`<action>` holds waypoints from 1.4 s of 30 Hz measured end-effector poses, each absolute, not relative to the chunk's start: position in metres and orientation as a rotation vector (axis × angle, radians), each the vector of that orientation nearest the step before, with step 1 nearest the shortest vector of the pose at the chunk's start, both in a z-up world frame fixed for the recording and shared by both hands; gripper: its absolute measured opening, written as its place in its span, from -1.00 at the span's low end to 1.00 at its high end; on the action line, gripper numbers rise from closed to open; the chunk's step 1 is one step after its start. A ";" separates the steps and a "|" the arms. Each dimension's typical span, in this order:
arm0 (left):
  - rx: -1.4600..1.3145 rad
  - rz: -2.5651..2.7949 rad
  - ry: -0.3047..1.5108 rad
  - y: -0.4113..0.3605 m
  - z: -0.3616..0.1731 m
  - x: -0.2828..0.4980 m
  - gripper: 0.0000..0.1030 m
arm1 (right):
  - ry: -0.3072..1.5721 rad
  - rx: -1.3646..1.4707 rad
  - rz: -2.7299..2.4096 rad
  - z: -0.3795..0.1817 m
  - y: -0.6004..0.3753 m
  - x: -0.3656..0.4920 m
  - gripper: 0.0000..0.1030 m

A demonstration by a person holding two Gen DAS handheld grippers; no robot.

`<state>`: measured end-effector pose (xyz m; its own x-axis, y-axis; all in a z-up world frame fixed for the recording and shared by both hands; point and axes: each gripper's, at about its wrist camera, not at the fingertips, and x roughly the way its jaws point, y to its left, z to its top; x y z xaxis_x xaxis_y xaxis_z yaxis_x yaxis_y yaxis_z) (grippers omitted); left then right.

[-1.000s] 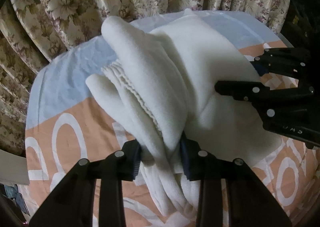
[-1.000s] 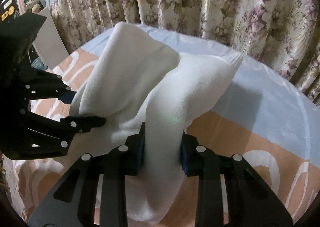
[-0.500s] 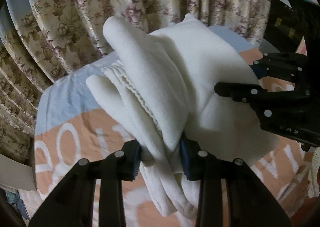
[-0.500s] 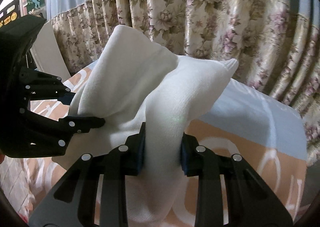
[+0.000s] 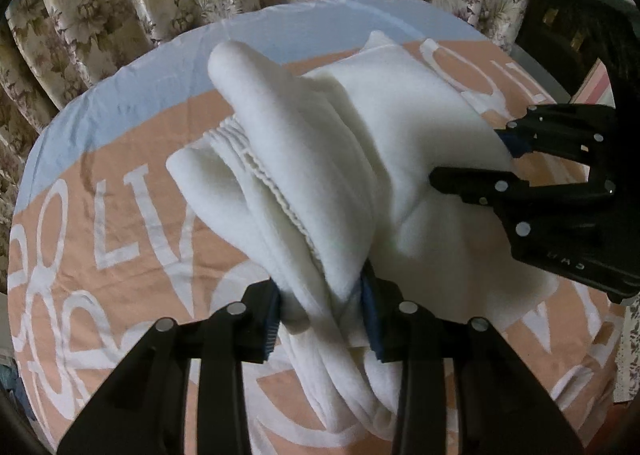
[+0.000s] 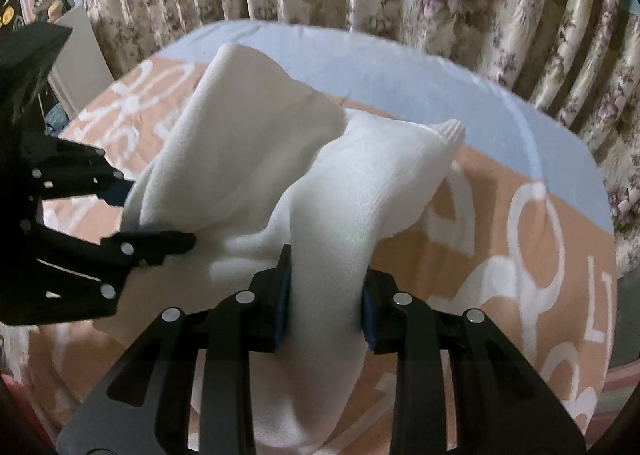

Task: Fold small clothes

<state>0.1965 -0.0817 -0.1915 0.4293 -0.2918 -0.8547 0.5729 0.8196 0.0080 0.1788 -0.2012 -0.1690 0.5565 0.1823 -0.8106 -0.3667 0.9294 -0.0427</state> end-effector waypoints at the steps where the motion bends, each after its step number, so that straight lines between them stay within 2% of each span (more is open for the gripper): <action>1: 0.307 -0.559 0.988 -0.079 -0.192 0.199 -0.22 | 0.926 -0.218 0.325 -0.176 -0.202 0.178 -0.39; 4: 0.280 -0.551 0.992 -0.072 -0.197 0.205 0.03 | 0.913 -0.161 0.316 -0.181 -0.212 0.178 -0.25; 7: 0.289 -0.542 0.983 -0.069 -0.193 0.202 0.08 | 0.904 -0.137 0.318 -0.177 -0.218 0.177 -0.13; 10: 0.326 -0.502 0.924 -0.066 -0.179 0.189 0.26 | 0.875 -0.112 0.319 -0.163 -0.224 0.170 -0.08; 13: 0.325 -0.528 0.872 -0.059 -0.160 0.176 0.46 | 0.831 -0.075 0.306 -0.144 -0.233 0.157 0.19; 18: 0.344 -0.472 0.831 -0.059 -0.148 0.182 0.51 | 0.820 -0.067 0.291 -0.137 -0.236 0.132 0.23; 26: 0.399 -0.366 0.895 -0.052 -0.189 0.210 0.54 | 0.954 -0.145 0.213 -0.198 -0.231 0.130 0.11; 33: 0.374 -0.308 0.840 -0.044 -0.165 0.184 0.56 | 0.936 -0.062 0.234 -0.190 -0.241 0.123 0.15; 35: 0.303 -0.284 0.805 -0.031 -0.147 0.168 0.78 | 0.900 -0.041 0.246 -0.173 -0.240 0.115 0.29; 37: 0.250 -0.263 0.785 -0.022 -0.134 0.155 0.79 | 0.836 -0.021 0.243 -0.150 -0.239 0.103 0.71; 39: 0.208 -0.228 0.777 -0.013 -0.122 0.143 0.81 | 0.790 -0.014 0.238 -0.132 -0.236 0.095 0.90; 40: 0.189 -0.210 0.771 -0.008 -0.116 0.137 0.90 | 0.760 -0.008 0.229 -0.122 -0.234 0.089 0.94; 42: 0.150 -0.169 0.742 0.003 -0.103 0.120 0.93 | 0.723 0.012 0.205 -0.106 -0.231 0.079 0.94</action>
<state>0.1203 0.0035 -0.1031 0.7244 -0.0997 -0.6822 0.2053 0.9758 0.0754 0.0793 -0.2314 -0.1062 0.7307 0.1907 -0.6555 -0.1826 0.9798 0.0815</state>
